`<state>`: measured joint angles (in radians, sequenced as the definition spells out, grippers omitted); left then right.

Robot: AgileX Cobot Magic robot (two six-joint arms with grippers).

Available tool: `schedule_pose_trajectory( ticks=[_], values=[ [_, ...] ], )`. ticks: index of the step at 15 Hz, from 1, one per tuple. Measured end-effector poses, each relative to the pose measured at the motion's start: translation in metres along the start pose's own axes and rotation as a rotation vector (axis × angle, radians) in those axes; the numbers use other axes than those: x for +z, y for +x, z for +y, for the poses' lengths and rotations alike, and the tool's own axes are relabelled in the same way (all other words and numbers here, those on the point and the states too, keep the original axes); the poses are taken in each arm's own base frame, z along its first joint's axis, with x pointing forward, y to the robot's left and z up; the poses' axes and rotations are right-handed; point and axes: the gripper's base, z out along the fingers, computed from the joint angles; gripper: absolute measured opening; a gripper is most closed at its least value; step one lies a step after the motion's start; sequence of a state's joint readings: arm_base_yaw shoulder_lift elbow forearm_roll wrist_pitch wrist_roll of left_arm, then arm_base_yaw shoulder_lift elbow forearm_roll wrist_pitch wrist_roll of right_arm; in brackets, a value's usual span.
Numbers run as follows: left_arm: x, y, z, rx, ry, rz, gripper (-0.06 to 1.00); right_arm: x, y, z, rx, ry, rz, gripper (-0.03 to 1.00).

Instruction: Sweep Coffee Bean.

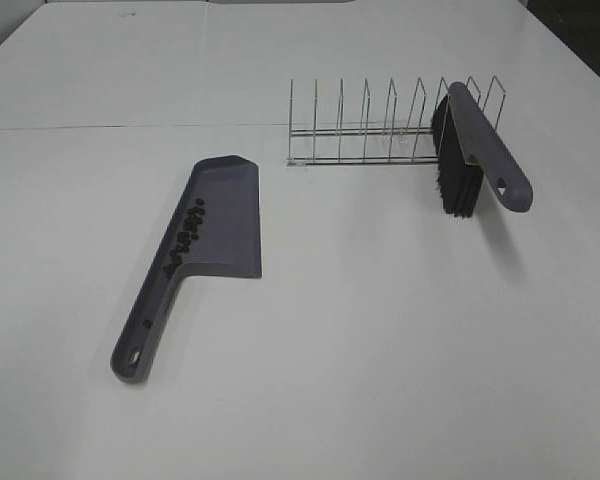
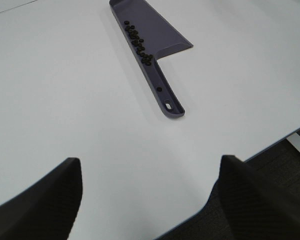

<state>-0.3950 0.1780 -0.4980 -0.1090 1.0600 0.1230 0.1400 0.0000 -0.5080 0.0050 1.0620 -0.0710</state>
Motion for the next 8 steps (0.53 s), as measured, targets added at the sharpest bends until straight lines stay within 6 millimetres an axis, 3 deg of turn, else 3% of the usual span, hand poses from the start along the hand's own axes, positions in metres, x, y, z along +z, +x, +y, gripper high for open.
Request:
schedule_pose_trajectory(
  ticks=[8],
  values=[
    [0.0000, 0.0000, 0.0000, 0.000, 0.000, 0.000, 0.69, 0.0000, 0.0000, 0.0000, 0.000, 0.000, 0.000, 0.65]
  ],
)
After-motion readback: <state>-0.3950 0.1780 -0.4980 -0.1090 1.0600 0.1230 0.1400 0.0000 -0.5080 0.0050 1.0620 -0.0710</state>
